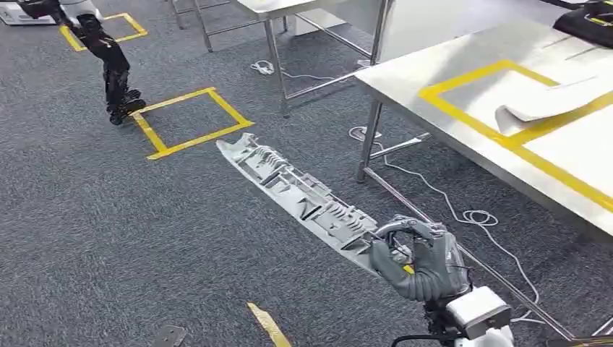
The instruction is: Take the parts from the cabinet and place them on the table.
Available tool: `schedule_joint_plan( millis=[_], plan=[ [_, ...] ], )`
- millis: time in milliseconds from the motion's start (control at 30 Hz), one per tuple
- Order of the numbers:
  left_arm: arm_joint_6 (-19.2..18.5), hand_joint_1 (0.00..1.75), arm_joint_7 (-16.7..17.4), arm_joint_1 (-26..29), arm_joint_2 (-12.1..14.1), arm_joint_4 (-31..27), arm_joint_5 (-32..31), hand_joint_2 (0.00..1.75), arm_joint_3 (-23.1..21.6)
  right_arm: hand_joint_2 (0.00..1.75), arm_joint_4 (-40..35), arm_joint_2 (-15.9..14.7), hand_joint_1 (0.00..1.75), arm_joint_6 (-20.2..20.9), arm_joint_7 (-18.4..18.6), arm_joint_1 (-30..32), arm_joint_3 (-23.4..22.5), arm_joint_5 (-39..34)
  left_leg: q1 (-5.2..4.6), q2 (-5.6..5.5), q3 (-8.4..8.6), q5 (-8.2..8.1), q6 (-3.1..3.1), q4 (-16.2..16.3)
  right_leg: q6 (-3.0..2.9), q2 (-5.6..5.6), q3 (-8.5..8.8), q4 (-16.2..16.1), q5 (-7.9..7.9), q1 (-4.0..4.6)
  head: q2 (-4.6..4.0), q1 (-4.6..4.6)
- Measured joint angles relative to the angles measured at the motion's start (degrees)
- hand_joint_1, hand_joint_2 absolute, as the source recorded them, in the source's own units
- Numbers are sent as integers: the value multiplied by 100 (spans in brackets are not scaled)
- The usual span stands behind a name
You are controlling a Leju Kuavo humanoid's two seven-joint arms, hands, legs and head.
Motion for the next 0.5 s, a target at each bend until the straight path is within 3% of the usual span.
schedule_joint_plan(
  millis=[33,100,133,167,200,233,300,333,367,433,500],
  plan=[
    [0,0,0,0,2,0,0,0,-2,175,0,0,175,0,0,-12,2,-2,0,-25,-88,-168,-27,218,-35,16,0,0,-1,-1,0,-22],
    [0,0,0,6,7,0,0,0,-2,175,2,0,175,0,-7,-18,20,-7,16,-36,-476,-614,-63,1112,-72,41,-1,1,-3,6,0,-24],
    [0,0,0,12,7,0,0,0,-2,175,6,0,175,0,-7,-18,22,-11,19,-37,-674,-763,-72,1545,-74,59,-2,3,-4,10,0,-24],
    [0,0,0,20,4,0,0,0,-2,175,17,0,175,0,-7,-13,22,-11,22,-37,-766,-776,-74,1745,-75,81,2,4,-4,13,0,-26],
    [0,0,0,27,7,0,0,0,-2,175,24,0,175,0,-7,-8,24,-11,26,-38,-724,-647,-71,1653,-76,109,10,4,-6,14,0,-24],
    [0,0,0,27,11,0,0,0,-2,175,33,0,175,0,-7,-8,26,-11,28,-40,-588,-424,-59,1346,-76,137,15,6,-7,15,0,-26],
    [0,0,0,24,24,0,2,0,-2,175,33,0,175,-2,-7,-9,39,-15,33,-100,-100,94,-20,318,-65,187,44,6,-13,14,0,-26],
    [0,0,0,20,33,0,2,0,-2,175,33,0,175,-2,-9,-10,46,-15,26,-178,34,54,-3,65,-47,202,33,12,-19,35,0,-20],
    [0,0,0,16,33,0,2,0,-2,175,33,0,175,-7,-9,-14,50,-18,27,-166,51,42,4,-71,-20,234,-7,45,-19,51,0,-20],
    [0,0,0,11,33,0,2,0,-4,175,33,0,175,-11,-13,-5,50,-22,7,-157,20,42,29,-31,42,238,-31,11,8,27,0,-27],
    [0,0,0,10,35,0,2,0,-4,175,31,0,175,-9,-11,5,50,-22,54,-123,44,101,130,-120,109,225,-74,32,-41,22,0,-24]
  ],
)
